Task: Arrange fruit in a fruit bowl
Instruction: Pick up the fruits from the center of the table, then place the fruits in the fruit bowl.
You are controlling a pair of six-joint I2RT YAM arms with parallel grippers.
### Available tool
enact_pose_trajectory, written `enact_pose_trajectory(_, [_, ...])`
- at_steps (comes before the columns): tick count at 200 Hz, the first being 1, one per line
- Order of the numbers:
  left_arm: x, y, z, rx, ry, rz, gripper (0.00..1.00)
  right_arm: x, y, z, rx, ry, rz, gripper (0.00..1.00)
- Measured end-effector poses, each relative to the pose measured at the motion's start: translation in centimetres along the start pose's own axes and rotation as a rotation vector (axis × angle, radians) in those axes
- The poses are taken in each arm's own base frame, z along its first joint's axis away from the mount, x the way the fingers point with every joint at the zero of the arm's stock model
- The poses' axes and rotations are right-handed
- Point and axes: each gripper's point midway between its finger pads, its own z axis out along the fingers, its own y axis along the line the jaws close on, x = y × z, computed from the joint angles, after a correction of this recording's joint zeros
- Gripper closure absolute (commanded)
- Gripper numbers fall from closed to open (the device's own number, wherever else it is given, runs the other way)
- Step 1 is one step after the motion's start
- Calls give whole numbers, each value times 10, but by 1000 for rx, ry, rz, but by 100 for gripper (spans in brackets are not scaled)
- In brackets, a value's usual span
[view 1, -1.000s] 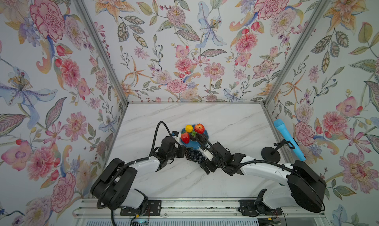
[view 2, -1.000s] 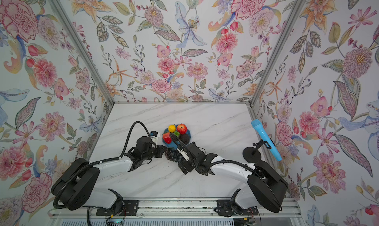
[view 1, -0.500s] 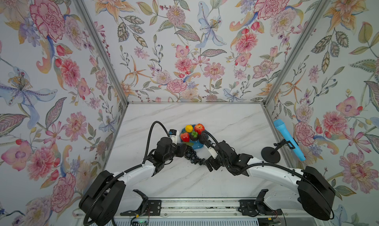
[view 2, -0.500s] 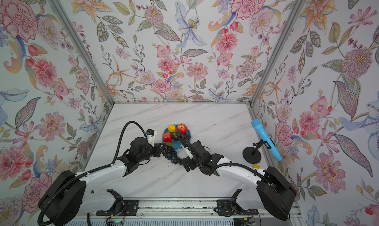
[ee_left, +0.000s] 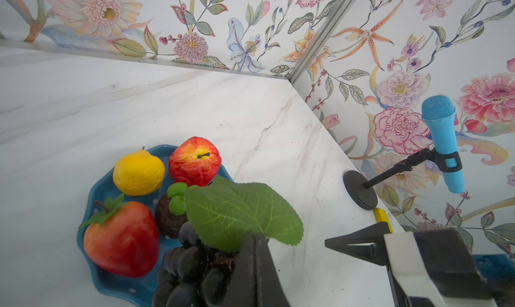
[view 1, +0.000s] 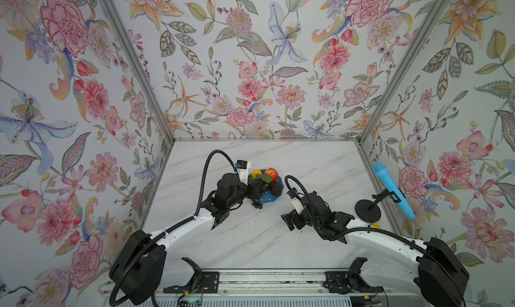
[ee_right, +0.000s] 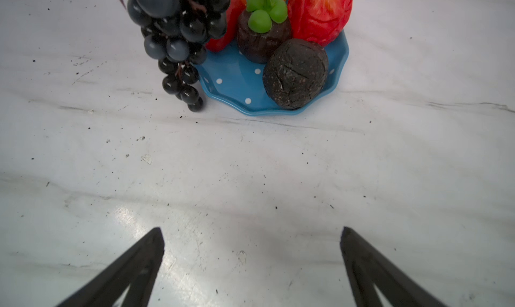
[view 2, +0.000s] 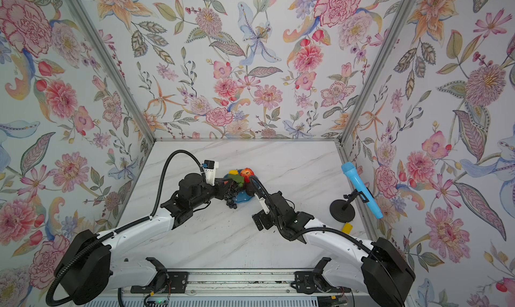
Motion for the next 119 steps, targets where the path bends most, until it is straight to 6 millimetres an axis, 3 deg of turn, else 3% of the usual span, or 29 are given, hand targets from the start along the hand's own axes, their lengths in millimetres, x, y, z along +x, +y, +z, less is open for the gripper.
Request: enact_pose_trajectory(119, [-32, -26, 21, 68, -44, 16, 100, 1, -5, -6, 12, -24, 29, 0])
